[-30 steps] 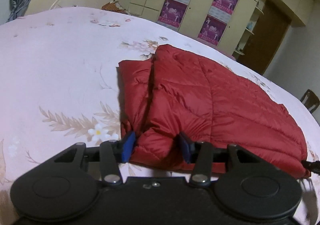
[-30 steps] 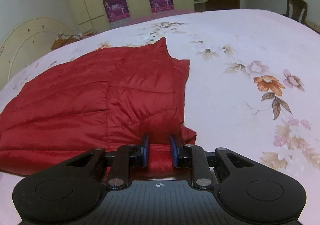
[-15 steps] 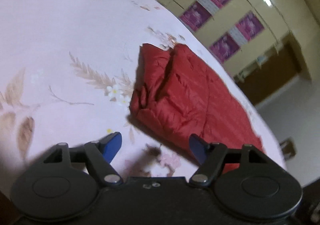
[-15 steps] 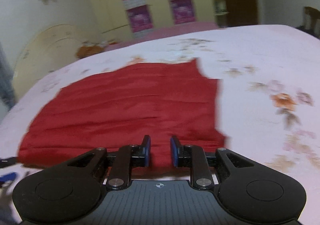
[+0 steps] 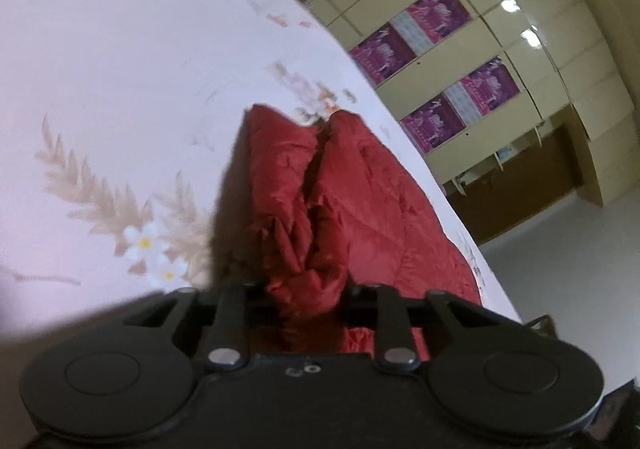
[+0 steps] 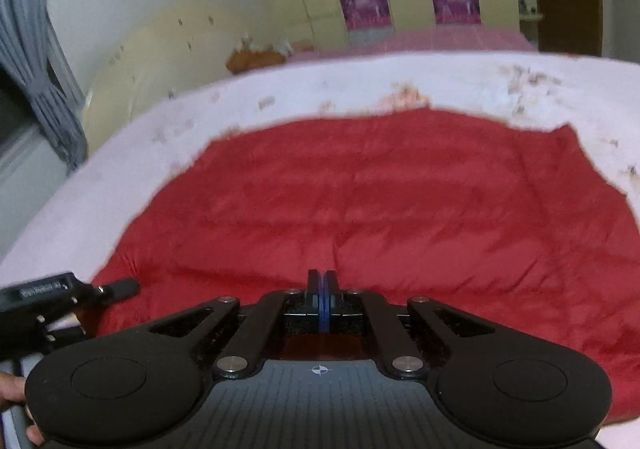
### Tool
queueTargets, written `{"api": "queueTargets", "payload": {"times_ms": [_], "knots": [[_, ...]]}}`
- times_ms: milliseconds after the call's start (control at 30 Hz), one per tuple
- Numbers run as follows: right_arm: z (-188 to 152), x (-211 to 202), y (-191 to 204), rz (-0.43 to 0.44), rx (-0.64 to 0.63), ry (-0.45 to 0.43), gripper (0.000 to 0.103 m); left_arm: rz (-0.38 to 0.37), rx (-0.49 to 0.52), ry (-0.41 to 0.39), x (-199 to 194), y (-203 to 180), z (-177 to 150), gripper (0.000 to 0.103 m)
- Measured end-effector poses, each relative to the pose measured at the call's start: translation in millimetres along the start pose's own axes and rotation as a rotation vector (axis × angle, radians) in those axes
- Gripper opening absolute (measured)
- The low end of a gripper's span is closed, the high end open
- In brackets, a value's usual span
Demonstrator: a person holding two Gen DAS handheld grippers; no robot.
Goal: Fold large clothes
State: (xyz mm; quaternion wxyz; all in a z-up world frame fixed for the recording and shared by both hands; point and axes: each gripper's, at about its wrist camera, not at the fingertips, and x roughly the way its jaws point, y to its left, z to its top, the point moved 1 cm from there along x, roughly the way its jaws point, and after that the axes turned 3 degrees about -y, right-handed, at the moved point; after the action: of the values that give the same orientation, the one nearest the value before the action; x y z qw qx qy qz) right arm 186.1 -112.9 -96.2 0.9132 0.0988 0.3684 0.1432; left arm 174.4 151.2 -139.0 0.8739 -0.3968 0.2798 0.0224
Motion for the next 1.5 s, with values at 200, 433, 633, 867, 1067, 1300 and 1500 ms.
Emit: {"api": "queueTargets", "payload": {"times_ms": [200, 433, 633, 867, 1067, 1300, 1500], "knots": [[-7, 26, -10, -0.019, 0.053, 0.053, 0.0, -0.07, 0.462, -0.092, -37, -111, -5, 0.018], [2, -20, -22, 0.022, 0.113, -0.017, 0.001, -0.051, 0.451, -0.056, -26, -111, 5, 0.018], [-27, -7, -21, 0.003, 0.087, 0.088, 0.0, -0.084, 0.447, -0.042, -27, -108, 4, 0.018], [-22, -9, -39, 0.013, 0.154, 0.033, 0.001, -0.128, 0.561, -0.061, -36, -138, -3, 0.018], [-11, -93, -120, -0.324, 0.219, -0.263, 0.001, -0.148, 0.651, -0.064, -34, -175, -20, 0.018], [-17, -72, -191, -0.24, 0.311, -0.12, 0.001, -0.19, 0.757, -0.021, -12, -244, -62, 0.018], [-17, -58, -206, -0.096, 0.333, -0.08, 0.001, -0.246, 0.857, 0.113, 25, -291, -115, 0.018]]}}
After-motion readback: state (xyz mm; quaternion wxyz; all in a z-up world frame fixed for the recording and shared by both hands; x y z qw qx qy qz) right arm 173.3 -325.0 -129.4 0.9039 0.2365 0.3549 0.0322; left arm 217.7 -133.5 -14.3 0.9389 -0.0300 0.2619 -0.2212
